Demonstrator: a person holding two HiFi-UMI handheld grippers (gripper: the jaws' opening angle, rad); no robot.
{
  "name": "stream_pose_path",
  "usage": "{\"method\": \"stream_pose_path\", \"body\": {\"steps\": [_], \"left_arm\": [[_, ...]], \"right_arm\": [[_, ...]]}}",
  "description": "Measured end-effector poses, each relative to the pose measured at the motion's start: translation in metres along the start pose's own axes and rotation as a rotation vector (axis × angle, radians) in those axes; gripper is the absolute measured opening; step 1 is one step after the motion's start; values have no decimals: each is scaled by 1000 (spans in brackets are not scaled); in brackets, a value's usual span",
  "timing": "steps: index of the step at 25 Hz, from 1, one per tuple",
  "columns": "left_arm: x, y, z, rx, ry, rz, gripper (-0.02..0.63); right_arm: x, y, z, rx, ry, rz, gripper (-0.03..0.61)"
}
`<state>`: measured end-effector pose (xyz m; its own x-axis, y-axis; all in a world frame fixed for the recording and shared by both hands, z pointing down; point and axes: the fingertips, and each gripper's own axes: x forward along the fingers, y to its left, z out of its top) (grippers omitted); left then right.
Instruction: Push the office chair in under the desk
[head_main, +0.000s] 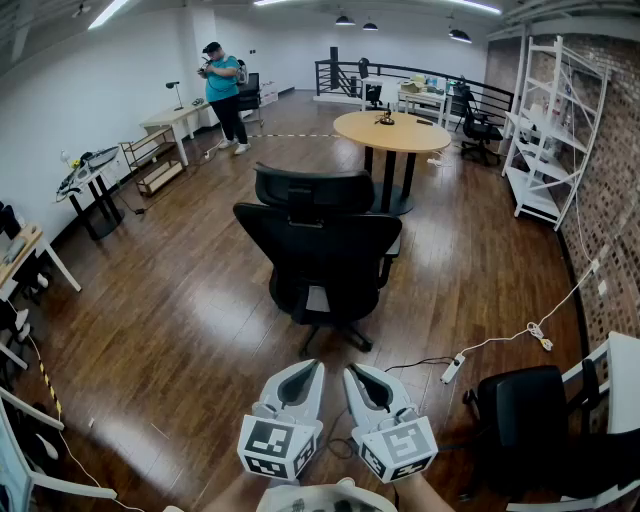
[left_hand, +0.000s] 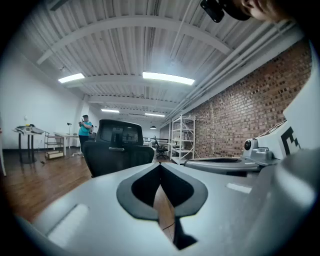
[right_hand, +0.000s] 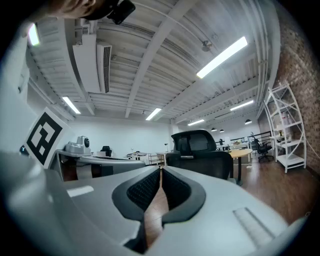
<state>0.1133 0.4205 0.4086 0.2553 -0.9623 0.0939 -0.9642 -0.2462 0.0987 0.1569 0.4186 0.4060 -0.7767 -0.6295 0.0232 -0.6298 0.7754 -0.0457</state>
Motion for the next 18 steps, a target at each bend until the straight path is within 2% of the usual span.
{"method": "stream_pose_path", "body": {"steps": [9, 18], "left_arm": [[25, 7, 7, 24, -3, 31, 17], [74, 58, 15, 5, -17, 11, 17]], "right_arm": [[11, -31, 5, -8, -1, 19, 6], [75, -55, 7, -51, 24, 0, 18]]}}
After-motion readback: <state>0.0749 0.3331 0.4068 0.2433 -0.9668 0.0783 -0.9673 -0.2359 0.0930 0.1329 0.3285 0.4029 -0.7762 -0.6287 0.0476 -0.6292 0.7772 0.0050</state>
